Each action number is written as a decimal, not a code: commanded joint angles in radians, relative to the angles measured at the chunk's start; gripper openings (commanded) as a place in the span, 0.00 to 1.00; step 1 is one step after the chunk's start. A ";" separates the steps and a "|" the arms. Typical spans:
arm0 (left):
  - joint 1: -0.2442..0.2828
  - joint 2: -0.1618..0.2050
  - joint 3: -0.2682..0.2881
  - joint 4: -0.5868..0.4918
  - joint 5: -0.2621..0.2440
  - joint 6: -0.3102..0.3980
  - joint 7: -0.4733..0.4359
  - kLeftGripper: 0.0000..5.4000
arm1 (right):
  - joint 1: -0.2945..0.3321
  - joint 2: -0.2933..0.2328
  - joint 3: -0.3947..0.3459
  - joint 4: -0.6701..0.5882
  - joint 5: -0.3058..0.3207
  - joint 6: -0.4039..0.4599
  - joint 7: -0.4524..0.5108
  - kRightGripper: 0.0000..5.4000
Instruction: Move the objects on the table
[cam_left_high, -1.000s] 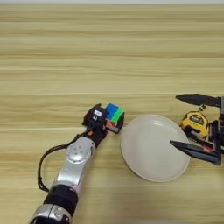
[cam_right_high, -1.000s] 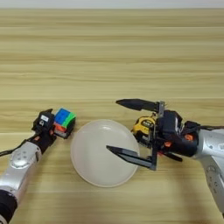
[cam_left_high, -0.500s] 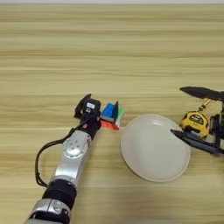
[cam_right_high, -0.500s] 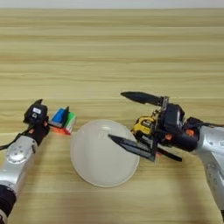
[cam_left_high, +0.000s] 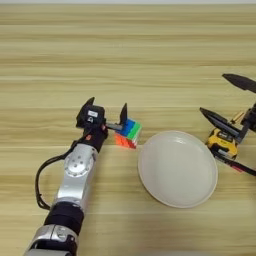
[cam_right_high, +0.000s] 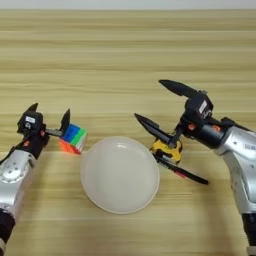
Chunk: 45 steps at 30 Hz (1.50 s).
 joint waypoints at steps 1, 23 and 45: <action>-0.029 0.026 0.031 0.011 -0.016 -0.020 -0.001 0.99 | -0.029 -0.026 -0.001 0.056 -0.031 -0.002 0.012 1.00; -0.042 0.047 0.105 0.084 -0.069 -0.161 -0.027 0.99 | -0.198 -0.084 0.091 0.536 -0.235 -0.006 0.098 1.00; -0.031 0.036 0.095 0.092 -0.074 -0.242 -0.041 0.99 | -0.235 -0.081 0.146 0.767 -0.381 -0.124 0.054 1.00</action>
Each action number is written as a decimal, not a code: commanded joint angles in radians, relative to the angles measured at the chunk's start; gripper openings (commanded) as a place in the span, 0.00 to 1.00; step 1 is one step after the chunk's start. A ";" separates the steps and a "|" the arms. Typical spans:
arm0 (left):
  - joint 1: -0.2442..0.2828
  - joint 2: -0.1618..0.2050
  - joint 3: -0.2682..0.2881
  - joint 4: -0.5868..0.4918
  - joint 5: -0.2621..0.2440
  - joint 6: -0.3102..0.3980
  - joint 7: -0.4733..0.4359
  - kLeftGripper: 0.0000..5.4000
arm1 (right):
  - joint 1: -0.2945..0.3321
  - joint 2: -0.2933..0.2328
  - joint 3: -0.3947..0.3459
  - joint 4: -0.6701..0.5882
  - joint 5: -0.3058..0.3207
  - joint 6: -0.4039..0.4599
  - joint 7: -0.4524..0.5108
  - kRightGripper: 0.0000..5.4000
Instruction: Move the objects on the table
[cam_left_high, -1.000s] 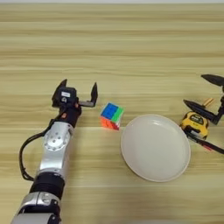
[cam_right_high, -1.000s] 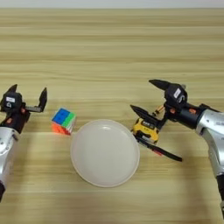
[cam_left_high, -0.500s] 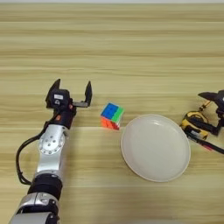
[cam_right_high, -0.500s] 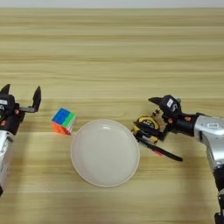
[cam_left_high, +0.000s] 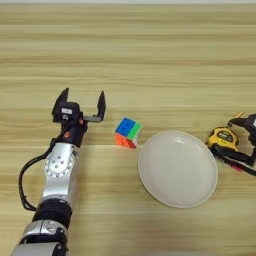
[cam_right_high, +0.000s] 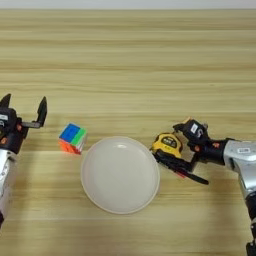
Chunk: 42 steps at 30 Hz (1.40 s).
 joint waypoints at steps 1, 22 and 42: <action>-0.001 -0.006 -0.001 0.000 -0.005 -0.013 -0.009 0.99 | -0.039 -0.004 0.008 0.045 -0.032 -0.031 -0.032 1.00; 0.054 -0.034 -0.028 -0.170 -0.036 0.005 -0.051 0.99 | -0.138 0.028 0.046 0.234 -0.091 -0.058 -0.054 1.00; 0.170 -0.034 -0.073 -0.495 -0.103 0.125 -0.084 0.99 | -0.240 0.099 0.075 0.416 -0.155 -0.060 -0.114 1.00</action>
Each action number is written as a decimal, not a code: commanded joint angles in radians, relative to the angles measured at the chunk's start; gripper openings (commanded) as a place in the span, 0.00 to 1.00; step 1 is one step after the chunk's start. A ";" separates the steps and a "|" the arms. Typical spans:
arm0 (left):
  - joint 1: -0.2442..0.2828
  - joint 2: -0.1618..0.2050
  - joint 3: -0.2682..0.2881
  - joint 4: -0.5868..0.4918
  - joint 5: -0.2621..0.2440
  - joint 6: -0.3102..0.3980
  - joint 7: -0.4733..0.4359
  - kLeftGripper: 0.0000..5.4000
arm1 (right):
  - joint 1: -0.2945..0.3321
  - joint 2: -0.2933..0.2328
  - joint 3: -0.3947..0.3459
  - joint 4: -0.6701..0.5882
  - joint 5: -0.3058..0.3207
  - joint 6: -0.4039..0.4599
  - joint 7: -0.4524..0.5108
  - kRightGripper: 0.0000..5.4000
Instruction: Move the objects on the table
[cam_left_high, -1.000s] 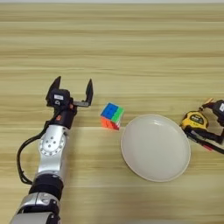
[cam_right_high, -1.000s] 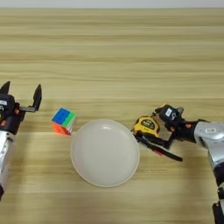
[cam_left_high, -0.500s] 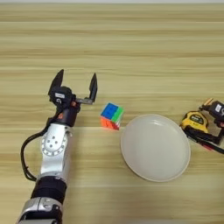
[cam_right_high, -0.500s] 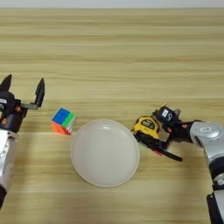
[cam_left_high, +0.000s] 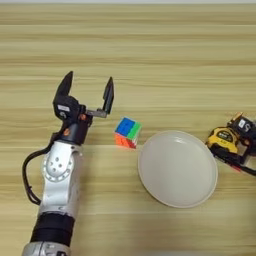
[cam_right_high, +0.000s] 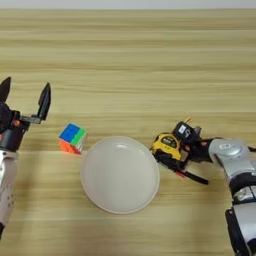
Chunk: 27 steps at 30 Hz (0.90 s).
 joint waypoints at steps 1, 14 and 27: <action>0.018 0.006 0.003 -0.039 -0.017 0.030 -0.006 0.99 | -0.036 0.022 0.013 0.033 -0.023 0.002 -0.007 1.00; 0.024 0.009 0.004 -0.077 -0.022 0.046 -0.008 1.00 | -0.067 0.041 0.025 0.120 -0.076 0.030 -0.077 0.88; 0.034 0.006 0.000 -0.095 -0.021 0.043 -0.006 1.00 | -0.073 0.041 0.024 0.149 -0.083 0.042 -0.107 0.77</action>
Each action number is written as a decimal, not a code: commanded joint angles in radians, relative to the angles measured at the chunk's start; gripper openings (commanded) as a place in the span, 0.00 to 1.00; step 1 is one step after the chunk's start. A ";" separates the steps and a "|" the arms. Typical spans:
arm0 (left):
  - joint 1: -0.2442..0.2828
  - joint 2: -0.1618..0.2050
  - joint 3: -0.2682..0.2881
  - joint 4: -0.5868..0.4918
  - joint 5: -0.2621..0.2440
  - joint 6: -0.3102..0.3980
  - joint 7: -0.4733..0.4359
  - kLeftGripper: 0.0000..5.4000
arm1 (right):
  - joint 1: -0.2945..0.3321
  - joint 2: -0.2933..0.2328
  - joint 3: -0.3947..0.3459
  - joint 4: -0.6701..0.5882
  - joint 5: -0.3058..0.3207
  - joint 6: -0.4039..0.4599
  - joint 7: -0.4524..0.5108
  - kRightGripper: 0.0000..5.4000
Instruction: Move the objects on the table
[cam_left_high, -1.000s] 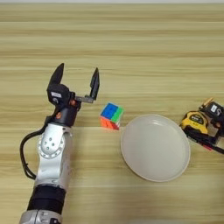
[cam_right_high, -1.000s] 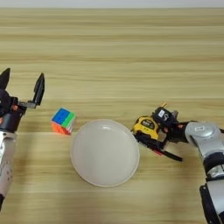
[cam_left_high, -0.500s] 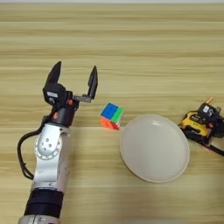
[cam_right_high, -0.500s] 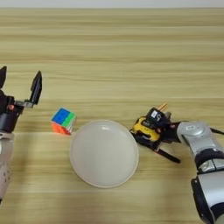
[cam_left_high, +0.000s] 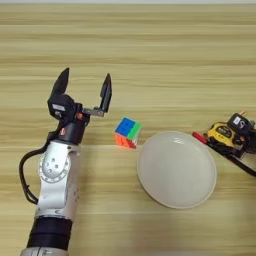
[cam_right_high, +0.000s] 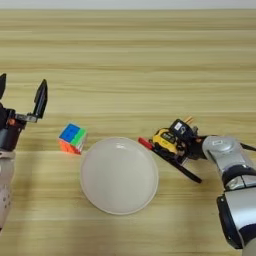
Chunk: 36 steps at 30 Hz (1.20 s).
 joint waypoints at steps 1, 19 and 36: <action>0.007 0.002 0.000 -0.010 -0.003 0.011 -0.005 1.00 | 0.009 0.009 0.006 0.018 -0.016 0.017 0.004 0.77; 0.006 -0.001 -0.001 0.008 0.001 0.007 -0.004 1.00 | 0.004 0.001 -0.070 -0.077 0.056 -0.021 0.081 0.77; -0.004 -0.010 -0.010 0.026 0.013 0.000 0.002 1.00 | 0.230 0.006 -0.046 -0.653 0.165 0.062 0.219 0.77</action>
